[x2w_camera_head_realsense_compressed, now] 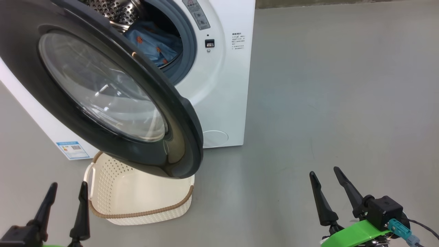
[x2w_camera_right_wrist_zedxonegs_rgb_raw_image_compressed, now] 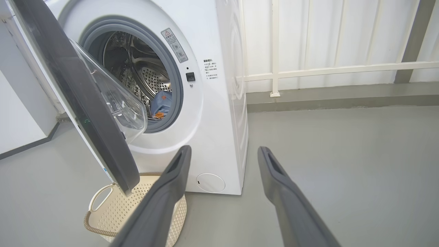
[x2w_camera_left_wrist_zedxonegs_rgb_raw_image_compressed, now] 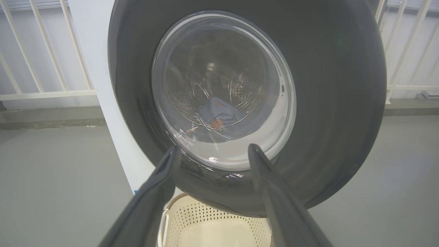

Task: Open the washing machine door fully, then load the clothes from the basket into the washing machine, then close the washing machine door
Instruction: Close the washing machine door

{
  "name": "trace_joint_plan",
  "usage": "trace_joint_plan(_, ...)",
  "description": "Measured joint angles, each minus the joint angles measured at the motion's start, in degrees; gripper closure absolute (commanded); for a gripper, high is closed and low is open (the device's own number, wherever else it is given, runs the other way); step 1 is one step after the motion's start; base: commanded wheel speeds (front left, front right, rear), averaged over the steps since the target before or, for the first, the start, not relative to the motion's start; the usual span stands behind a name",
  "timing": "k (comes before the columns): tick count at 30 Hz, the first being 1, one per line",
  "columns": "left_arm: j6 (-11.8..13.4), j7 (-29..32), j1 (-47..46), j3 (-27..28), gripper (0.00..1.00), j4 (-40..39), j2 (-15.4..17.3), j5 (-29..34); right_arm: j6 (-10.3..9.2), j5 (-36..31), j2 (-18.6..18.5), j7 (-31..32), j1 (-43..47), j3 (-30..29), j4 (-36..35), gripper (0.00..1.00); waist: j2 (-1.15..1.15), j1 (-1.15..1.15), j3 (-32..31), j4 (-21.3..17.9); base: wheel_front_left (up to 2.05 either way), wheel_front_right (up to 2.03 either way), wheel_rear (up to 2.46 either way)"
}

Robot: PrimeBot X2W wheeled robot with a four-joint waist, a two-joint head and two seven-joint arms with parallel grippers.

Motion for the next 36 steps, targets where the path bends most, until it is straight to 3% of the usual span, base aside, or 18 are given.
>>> trace_joint_plan(17,-0.4,0.0,4.6,2.7,0.00,-0.9,-3.9,5.4,0.00,0.0,0.0,0.0,0.7,-0.2,-0.4,0.00,0.00,0.00,-1.2,-0.6,0.00,0.00,0.00)
trace_joint_plan(36,-0.8,0.0,6.2,5.2,0.00,-0.7,-6.1,6.9,0.00,0.0,0.0,0.0,2.0,-0.6,-0.6,0.00,0.00,0.00,-2.2,-0.2,0.00,0.00,0.00)
